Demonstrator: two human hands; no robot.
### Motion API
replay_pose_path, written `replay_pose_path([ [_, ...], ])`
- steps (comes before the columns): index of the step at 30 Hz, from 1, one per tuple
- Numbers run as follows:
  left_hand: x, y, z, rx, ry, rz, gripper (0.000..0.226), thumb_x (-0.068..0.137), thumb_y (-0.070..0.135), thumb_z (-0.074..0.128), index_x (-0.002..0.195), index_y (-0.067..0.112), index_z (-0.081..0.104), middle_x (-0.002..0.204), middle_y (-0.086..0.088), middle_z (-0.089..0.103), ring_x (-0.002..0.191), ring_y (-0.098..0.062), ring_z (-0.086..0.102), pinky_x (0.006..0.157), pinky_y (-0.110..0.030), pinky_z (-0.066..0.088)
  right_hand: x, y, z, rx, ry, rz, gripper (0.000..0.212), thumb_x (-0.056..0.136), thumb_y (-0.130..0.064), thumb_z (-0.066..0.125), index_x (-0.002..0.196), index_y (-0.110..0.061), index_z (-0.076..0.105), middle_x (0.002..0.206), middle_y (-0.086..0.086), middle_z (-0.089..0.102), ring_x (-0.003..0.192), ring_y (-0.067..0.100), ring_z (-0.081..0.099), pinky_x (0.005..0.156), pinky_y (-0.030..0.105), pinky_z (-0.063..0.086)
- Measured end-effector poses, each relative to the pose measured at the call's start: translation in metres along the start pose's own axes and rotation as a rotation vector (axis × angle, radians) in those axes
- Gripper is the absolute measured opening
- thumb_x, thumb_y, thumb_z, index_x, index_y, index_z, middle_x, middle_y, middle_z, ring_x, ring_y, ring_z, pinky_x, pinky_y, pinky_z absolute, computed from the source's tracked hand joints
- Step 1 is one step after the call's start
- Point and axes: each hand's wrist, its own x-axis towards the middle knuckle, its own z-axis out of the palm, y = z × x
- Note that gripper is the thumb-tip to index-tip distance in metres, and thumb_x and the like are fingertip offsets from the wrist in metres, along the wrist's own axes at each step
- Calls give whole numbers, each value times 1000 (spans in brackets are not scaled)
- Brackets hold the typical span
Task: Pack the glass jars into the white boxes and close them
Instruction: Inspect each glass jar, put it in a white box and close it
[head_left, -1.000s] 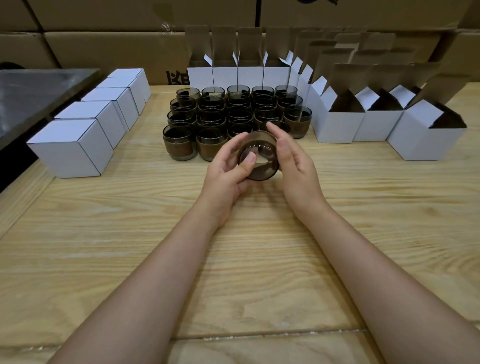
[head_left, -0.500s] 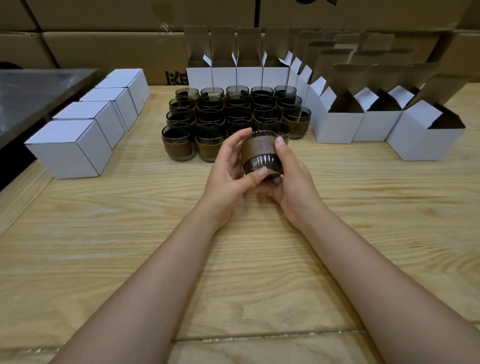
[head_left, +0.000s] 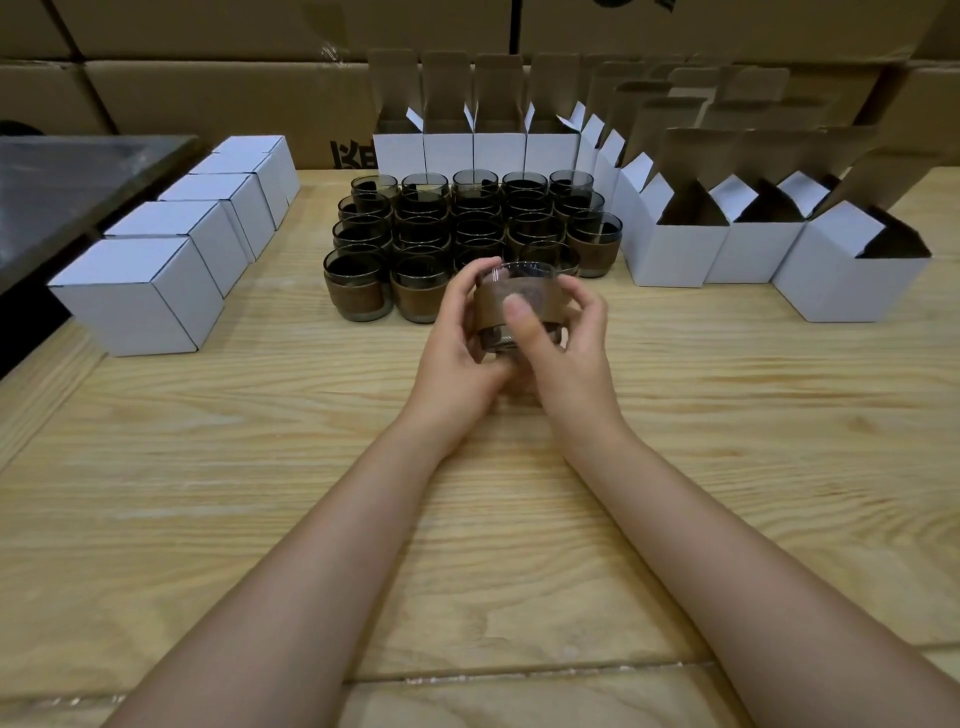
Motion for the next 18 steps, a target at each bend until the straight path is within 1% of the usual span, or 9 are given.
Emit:
replay_pose_path([
  [2, 0, 1, 0, 6, 13, 12, 72, 79, -16, 65, 128, 33, 44, 125, 6, 55, 107, -7, 63, 81, -23, 54, -5, 4, 5, -157, 35, -115, 78, 70, -36, 81, 120, -28, 22, 130, 5, 36, 120, 24, 52, 95, 36, 51],
  [5, 0, 1, 1, 2, 13, 29, 65, 84, -15, 59, 128, 30, 43, 131, 3, 51, 110, -7, 62, 81, -20, 53, -8, 7, 10, -233, 94, -188, 76, 72, -21, 82, 116, -24, 20, 132, 13, 30, 123, 31, 46, 100, 42, 46],
  [8, 1, -1, 1, 15, 23, 20, 72, 85, -17, 58, 133, 33, 41, 135, 2, 51, 115, -11, 60, 84, -21, 52, -6, 7, 8, -216, 117, -179, 67, 76, -19, 78, 114, -21, 22, 132, 16, 33, 121, 32, 48, 98, 45, 47],
  [10, 1, -2, 0, 23, 20, 7, 83, 83, -15, 62, 140, 38, 32, 139, -3, 49, 118, -12, 59, 88, -25, 53, -5, 6, 8, -168, 110, -151, 64, 79, -19, 76, 115, -21, 23, 131, 14, 36, 118, 33, 52, 96, 44, 49],
  [11, 1, -3, -1, 14, 11, -5, 91, 82, -13, 64, 145, 40, 25, 142, -4, 47, 120, -12, 58, 90, -28, 53, -4, 6, 8, -141, 104, -136, 61, 80, -20, 74, 115, -21, 24, 129, 11, 38, 112, 32, 57, 92, 40, 52],
  [13, 1, -4, -3, -9, -4, -28, 107, 78, -11, 69, 151, 40, 10, 147, -5, 43, 121, -11, 58, 89, -31, 55, -4, 6, 8, -88, 81, -109, 55, 84, -21, 71, 115, -22, 25, 119, 3, 43, 91, 17, 65, 75, 25, 55],
  [15, 2, -6, -3, 4, -2, -23, 114, 76, -10, 72, 152, 39, 2, 139, 0, 52, 116, -11, 61, 86, -26, 54, -3, 7, 7, -36, 54, -80, 47, 88, -22, 67, 113, -23, 28, 111, 0, 47, 72, 0, 64, 63, 15, 50],
  [16, 2, -6, -3, 12, 3, -23, 115, 76, -11, 72, 152, 38, 2, 131, 8, 58, 114, -11, 63, 86, -24, 54, -3, 8, 7, -8, 41, -63, 43, 89, -23, 66, 111, -24, 29, 111, 1, 49, 68, -5, 62, 63, 13, 49],
  [18, 2, -6, -2, 11, 3, -16, 108, 78, -13, 69, 152, 35, 7, 116, 26, 63, 112, -11, 64, 85, -23, 53, -3, 7, 8, 89, 15, -14, 39, 85, -31, 66, 104, -29, 32, 118, 10, 52, 76, -6, 65, 70, 17, 53],
])
